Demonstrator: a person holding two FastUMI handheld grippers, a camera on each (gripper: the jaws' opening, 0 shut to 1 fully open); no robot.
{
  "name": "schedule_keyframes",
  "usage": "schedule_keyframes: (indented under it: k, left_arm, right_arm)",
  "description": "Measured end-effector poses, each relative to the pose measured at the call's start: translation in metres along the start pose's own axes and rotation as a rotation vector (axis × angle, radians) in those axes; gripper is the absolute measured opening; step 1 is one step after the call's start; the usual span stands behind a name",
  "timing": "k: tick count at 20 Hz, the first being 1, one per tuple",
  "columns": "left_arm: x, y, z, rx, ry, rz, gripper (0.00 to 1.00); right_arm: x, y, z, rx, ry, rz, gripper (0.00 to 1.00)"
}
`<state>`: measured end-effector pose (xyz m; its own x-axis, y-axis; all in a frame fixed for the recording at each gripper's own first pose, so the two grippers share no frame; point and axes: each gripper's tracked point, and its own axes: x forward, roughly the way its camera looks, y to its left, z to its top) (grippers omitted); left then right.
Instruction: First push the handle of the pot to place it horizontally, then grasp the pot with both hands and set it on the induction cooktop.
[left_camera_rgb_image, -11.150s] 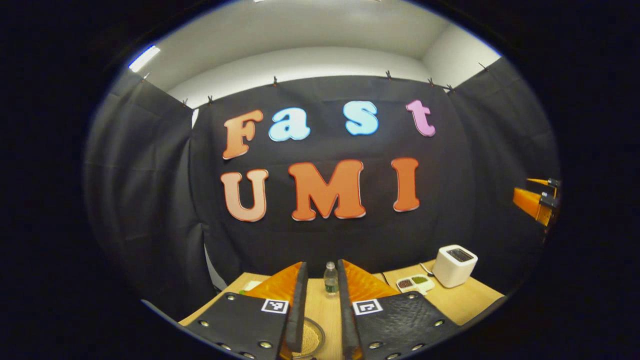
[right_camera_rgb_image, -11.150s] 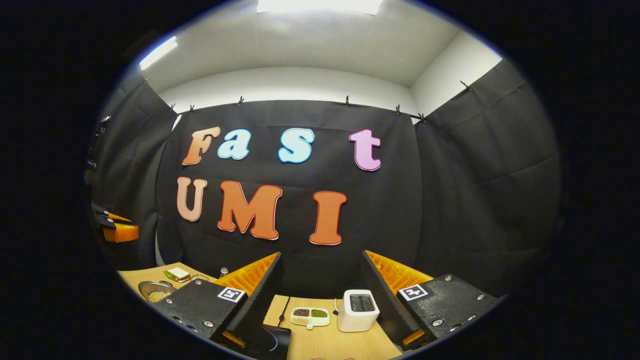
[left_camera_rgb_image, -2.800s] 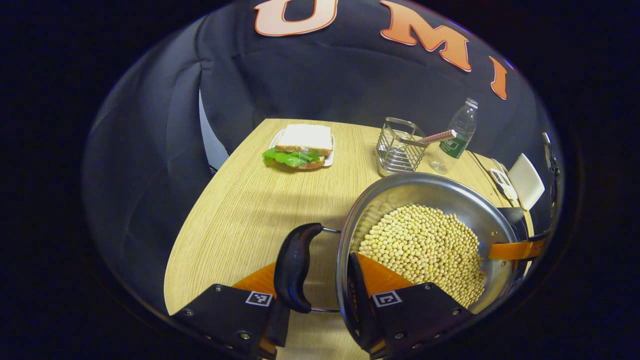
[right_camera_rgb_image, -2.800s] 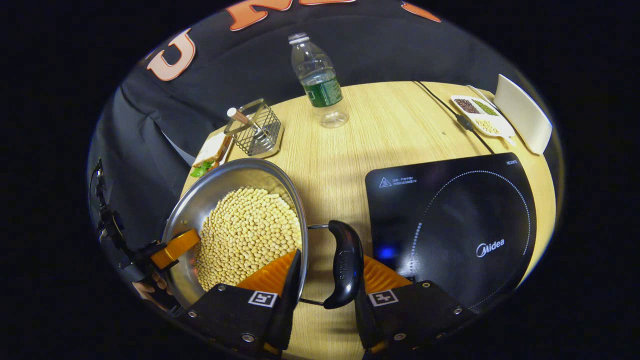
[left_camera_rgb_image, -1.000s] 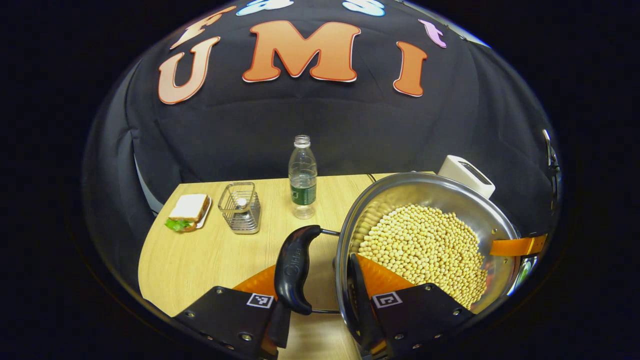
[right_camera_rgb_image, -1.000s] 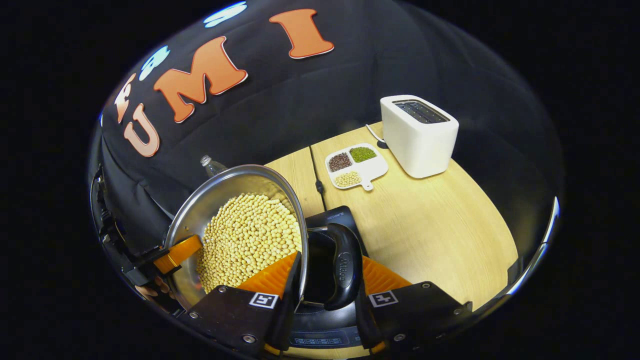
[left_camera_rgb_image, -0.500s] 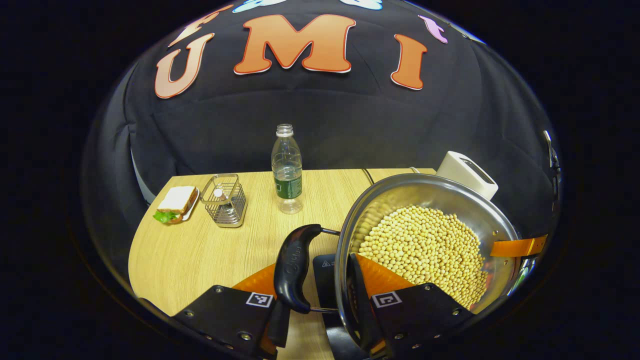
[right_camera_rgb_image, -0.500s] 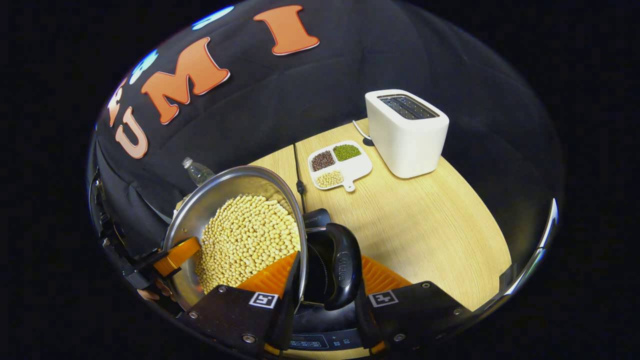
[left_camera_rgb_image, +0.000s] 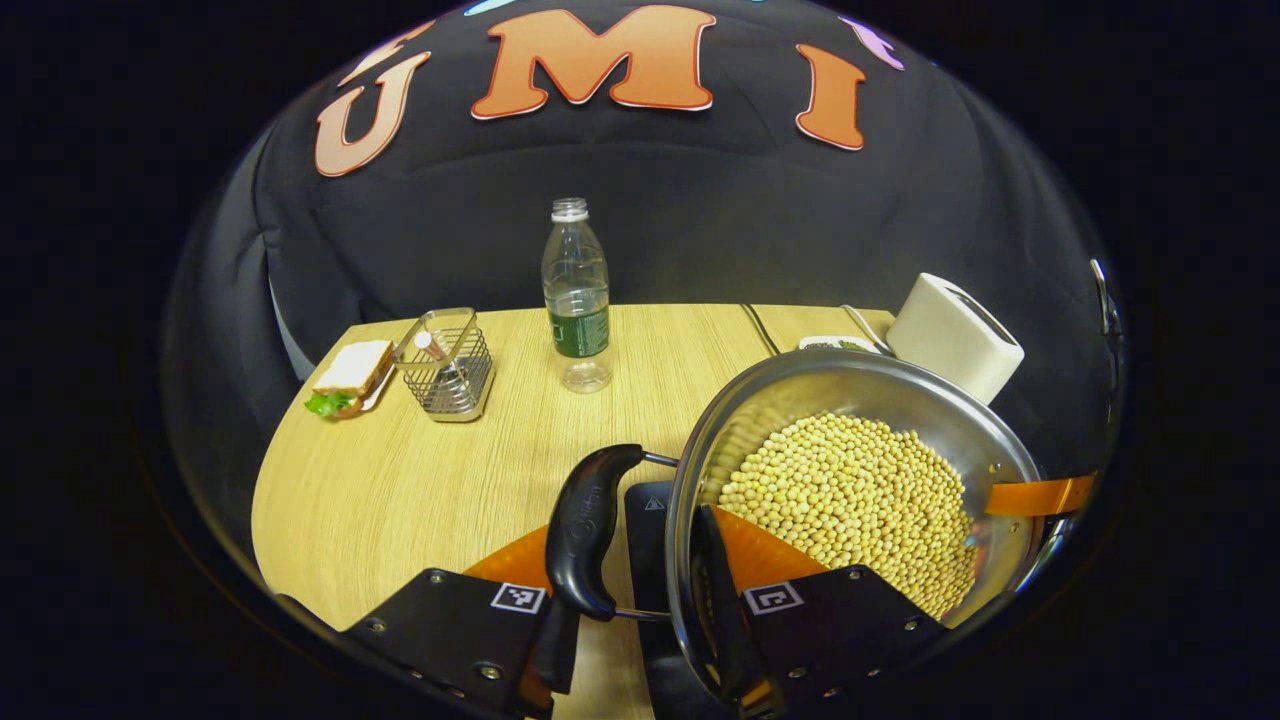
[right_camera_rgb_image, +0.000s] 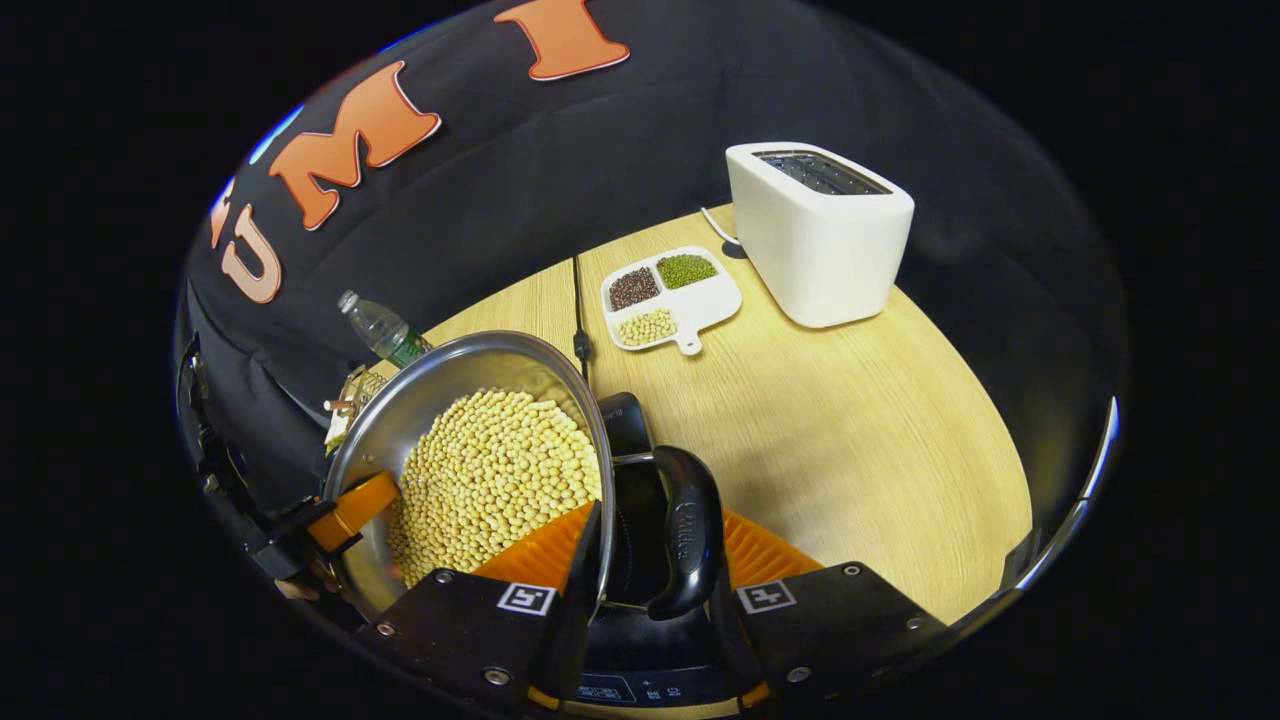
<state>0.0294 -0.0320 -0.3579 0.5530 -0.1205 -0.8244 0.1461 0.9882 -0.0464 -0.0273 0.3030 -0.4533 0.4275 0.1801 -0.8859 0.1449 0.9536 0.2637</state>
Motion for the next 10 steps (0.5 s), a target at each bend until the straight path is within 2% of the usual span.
schedule_keyframes:
  k: [2, 10]
  left_arm:
    - [0.0007, -0.0018, -0.0008, 0.003, 0.009, 0.010, 0.57]
    - [0.0012, -0.0029, -0.0017, 0.004, 0.032, 0.013, 0.57]
  right_arm:
    - [-0.0025, -0.0018, 0.0023, -0.001, 0.012, 0.002, 0.51]
    - [-0.0051, -0.0025, 0.0068, -0.011, 0.037, 0.004, 0.52]
